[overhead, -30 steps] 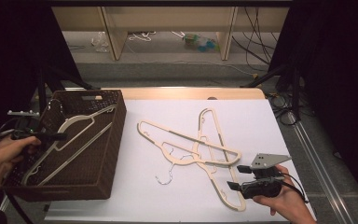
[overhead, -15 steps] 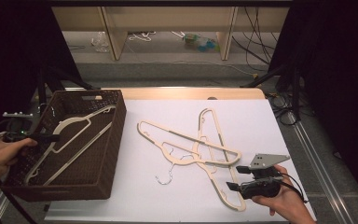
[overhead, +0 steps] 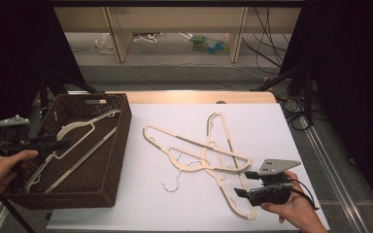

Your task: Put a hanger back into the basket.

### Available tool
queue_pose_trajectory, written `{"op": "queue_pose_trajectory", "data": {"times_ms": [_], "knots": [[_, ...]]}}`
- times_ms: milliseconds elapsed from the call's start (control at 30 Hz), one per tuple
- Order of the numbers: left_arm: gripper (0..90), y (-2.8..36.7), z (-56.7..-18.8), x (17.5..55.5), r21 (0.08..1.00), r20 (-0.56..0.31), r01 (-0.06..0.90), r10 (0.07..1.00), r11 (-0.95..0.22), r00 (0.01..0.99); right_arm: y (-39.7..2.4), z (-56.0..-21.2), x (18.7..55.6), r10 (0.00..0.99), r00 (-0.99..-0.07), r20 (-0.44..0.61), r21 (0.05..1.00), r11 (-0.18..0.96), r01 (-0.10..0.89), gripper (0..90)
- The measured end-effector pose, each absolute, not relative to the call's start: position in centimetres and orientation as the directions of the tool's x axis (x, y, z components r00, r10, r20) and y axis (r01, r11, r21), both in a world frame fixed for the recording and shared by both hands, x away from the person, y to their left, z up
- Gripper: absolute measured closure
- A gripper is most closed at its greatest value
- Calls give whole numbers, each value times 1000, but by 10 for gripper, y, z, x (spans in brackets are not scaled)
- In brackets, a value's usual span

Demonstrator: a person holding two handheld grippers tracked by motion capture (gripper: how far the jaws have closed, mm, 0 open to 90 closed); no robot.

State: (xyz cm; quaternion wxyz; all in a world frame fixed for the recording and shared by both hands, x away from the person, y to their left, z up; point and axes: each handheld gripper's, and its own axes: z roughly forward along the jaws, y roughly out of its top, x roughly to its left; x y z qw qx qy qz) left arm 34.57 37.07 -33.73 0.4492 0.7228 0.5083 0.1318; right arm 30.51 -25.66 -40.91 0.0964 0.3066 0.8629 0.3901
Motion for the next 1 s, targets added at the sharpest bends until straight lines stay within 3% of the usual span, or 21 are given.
{"op": "queue_pose_trajectory", "data": {"times_ms": [133, 567, 700, 1000], "knots": [[344, 335, -332, 325, 814, -295, 576, 795, -82, 530, -254, -408, 307, 606, -792, 74, 732, 506, 455, 322], [274, 201, -367, 290, 843, -213, 466, 628, -269, 748, -236, -408, 335, 604, -795, 53, 732, 518, 442, 319], [267, 178, -379, 288, 847, -158, 427, 617, -316, 771, -232, -409, 345, 599, -799, 46, 732, 524, 435, 320], [246, 153, -412, 282, 840, -186, 435, 579, -326, 794, -217, -420, 367, 593, -805, 18, 710, 559, 428, 334]]}}
